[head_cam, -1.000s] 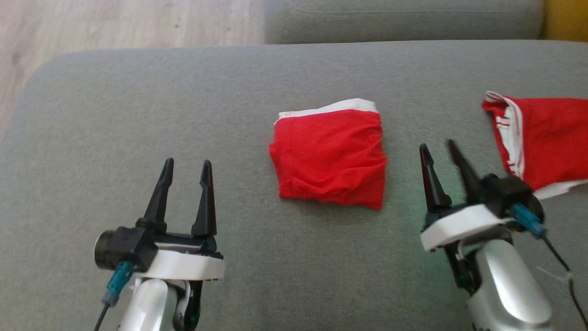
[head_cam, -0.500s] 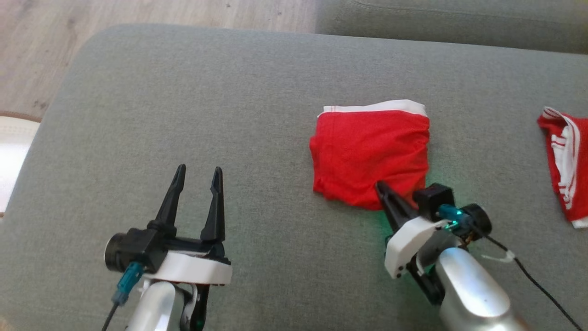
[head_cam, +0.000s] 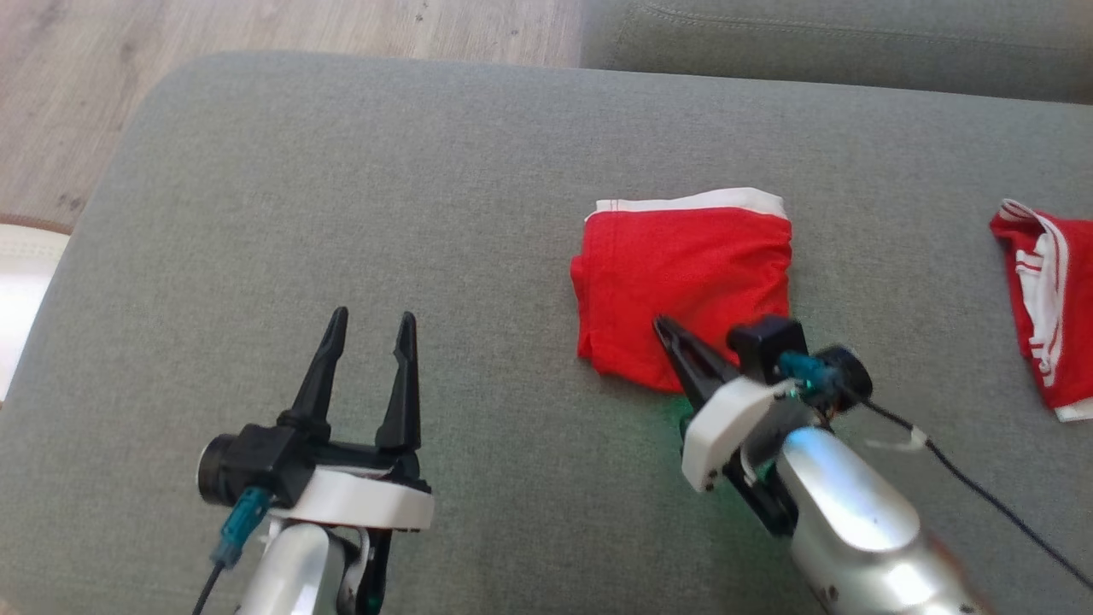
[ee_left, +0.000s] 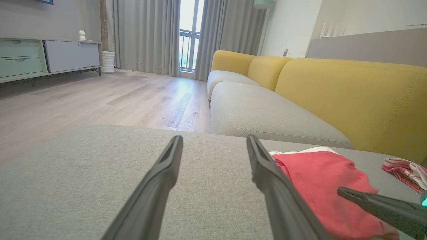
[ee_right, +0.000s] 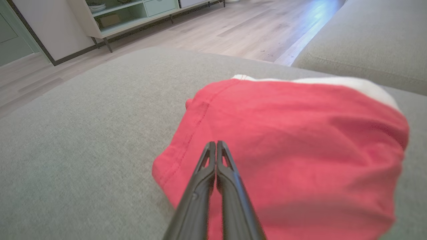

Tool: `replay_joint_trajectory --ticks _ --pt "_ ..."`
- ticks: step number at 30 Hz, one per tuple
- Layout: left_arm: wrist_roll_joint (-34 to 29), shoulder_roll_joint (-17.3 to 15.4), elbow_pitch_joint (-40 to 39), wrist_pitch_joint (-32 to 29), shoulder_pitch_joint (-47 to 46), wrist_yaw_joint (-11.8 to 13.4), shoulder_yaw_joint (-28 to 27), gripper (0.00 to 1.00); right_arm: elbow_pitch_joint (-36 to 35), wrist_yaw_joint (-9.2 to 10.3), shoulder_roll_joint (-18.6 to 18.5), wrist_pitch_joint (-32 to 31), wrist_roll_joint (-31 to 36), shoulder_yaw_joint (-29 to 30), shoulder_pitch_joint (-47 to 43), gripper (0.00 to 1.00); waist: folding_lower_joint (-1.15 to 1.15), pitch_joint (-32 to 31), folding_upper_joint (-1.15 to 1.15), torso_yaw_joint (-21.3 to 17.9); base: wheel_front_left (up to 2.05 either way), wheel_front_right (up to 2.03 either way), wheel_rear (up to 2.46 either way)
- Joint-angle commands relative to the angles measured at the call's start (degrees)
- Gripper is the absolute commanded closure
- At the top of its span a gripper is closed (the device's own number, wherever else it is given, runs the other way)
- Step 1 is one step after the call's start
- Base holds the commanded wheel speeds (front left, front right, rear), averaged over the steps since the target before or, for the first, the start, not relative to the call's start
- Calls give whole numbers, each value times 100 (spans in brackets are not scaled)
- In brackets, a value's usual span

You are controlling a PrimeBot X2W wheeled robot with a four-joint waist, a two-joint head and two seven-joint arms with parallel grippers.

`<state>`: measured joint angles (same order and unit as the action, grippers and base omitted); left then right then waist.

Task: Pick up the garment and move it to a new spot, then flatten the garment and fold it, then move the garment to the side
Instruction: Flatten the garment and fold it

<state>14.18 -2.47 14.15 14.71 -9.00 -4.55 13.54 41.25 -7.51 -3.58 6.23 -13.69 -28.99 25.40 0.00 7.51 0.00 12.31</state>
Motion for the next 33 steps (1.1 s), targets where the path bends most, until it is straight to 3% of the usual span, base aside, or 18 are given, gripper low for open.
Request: replay_joint_trajectory --ticks 1,8,13,18,24,33 --pt "45 -41 -171 29 -248 11 -99 0 -122 2 70 101 -55 -157 254 100 0 25 0 29 0 0 0" --pt "86 -41 -151 29 -284 12 -62 0 308 2 70 -141 -386 -782 398 100 0 68 0 174 0 0 0" --pt "86 -41 -114 29 -270 24 -115 0 273 2 70 -410 -1040 -1360 337 100 0 31 0 185 0 0 0" --pt "83 -41 -105 29 -240 44 -181 0 223 2 70 -305 -1300 -1503 447 100 0 -6 0 94 0 0 0" --pt "80 -41 -157 29 -276 37 -146 0 488 2 70 312 -1098 -861 914 100 0 38 0 -18 0 0 0" --pt "142 -41 -183 29 -385 30 27 0 1701 2 70 657 -262 600 1670 100 0 312 0 178 0 0 0"
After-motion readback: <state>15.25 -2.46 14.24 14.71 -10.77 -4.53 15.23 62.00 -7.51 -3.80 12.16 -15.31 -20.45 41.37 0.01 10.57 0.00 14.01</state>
